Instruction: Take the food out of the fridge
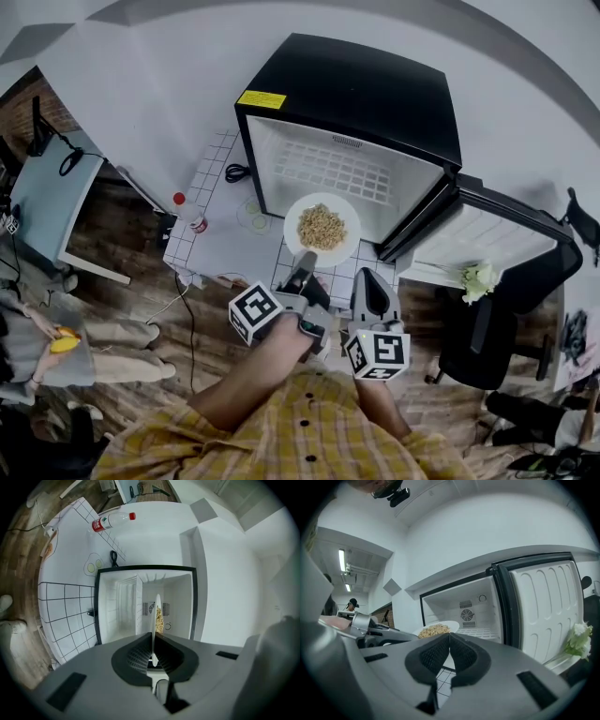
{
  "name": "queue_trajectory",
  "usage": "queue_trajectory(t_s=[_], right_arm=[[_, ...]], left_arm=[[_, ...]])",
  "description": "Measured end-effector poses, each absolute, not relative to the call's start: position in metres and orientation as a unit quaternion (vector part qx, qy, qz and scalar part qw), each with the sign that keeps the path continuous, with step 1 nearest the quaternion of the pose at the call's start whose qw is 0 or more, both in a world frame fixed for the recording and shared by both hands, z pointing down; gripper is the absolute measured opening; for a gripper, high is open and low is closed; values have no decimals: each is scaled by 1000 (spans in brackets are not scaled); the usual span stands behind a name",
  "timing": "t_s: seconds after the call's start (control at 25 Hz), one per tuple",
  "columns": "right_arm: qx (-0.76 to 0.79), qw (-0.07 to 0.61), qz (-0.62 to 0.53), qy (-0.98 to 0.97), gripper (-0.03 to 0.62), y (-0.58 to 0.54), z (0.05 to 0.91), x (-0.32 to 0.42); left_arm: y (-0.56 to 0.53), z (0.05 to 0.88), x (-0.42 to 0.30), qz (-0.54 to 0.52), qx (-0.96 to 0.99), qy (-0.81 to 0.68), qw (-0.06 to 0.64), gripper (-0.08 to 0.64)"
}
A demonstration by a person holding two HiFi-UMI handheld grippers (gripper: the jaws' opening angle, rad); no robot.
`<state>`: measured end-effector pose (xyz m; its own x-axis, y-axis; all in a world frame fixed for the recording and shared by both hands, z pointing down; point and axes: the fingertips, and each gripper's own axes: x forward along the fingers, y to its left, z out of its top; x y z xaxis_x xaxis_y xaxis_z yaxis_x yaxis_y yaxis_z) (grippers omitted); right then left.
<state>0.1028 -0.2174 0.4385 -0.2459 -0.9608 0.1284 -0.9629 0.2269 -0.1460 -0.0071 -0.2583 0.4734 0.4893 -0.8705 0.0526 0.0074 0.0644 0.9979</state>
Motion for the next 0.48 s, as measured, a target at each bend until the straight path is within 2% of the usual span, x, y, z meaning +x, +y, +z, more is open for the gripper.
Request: queue_trajectory(t_s=[0.48], right_arm=[[600,18,94,-794,7,-202,442,88]], left_arm=[[-217,478,-28,-350,586,-380,624,18]])
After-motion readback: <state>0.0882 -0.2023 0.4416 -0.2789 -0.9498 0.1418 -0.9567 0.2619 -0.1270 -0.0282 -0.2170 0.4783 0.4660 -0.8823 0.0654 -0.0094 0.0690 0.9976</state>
